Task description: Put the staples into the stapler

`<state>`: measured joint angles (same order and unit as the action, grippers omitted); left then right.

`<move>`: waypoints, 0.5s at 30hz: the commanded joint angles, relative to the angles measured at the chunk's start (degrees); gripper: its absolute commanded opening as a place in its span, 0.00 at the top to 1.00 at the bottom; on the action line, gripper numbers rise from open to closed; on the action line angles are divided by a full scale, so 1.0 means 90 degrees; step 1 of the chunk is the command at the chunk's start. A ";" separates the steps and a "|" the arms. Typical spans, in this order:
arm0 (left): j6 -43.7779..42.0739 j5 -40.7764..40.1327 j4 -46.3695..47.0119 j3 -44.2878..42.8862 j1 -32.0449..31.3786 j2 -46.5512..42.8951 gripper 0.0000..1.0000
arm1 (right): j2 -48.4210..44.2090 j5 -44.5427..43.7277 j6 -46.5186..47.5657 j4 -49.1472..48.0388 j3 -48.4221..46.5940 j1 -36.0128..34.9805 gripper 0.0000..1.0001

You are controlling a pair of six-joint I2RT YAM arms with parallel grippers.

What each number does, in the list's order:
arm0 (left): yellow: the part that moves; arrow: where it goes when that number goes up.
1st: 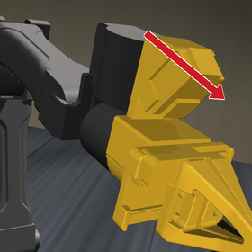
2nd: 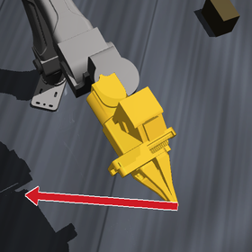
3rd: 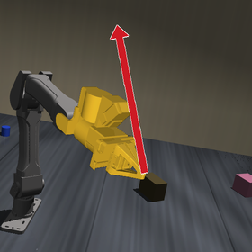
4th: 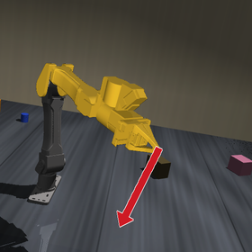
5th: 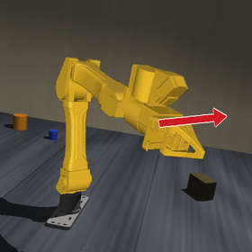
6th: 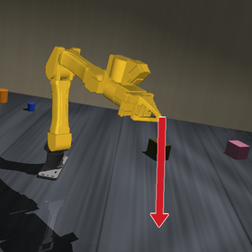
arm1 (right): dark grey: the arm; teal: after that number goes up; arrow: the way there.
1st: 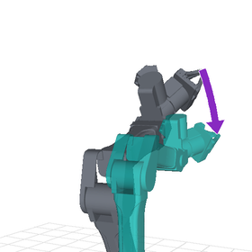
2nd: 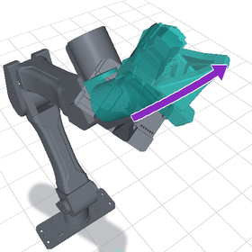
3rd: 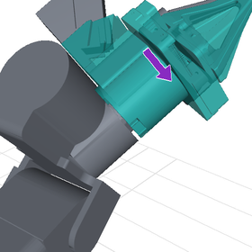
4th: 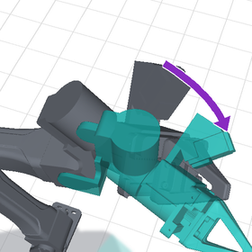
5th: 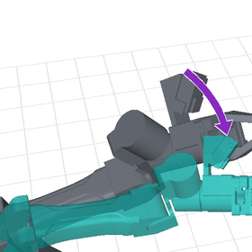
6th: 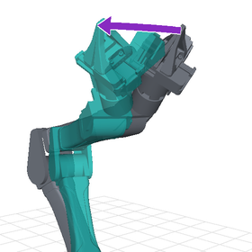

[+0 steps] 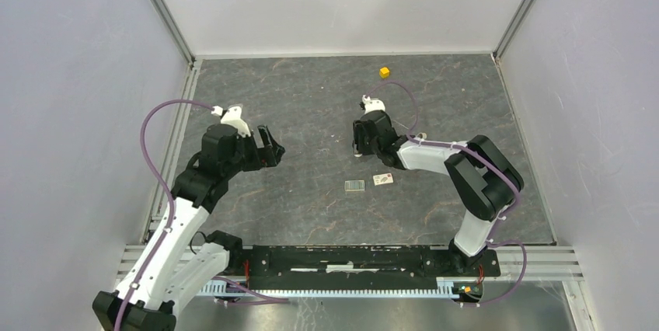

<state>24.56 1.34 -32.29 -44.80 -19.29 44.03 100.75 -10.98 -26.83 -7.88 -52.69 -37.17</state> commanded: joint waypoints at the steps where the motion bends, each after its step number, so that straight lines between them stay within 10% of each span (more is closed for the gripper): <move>1: 0.0343 0.0843 0.0360 0.0084 0.0313 0.0141 0.08 | 0.0198 -0.0276 -0.0084 0.0288 -0.0340 -0.0105 0.53; 15: 0.0644 0.1597 0.0581 0.0308 0.0642 0.0485 0.12 | 0.0411 -0.0039 0.0762 -0.0046 -0.0300 -0.0296 0.74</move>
<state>25.93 10.74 -30.94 -43.09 -14.15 47.07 104.38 -13.91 -24.80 -4.86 -56.27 -39.11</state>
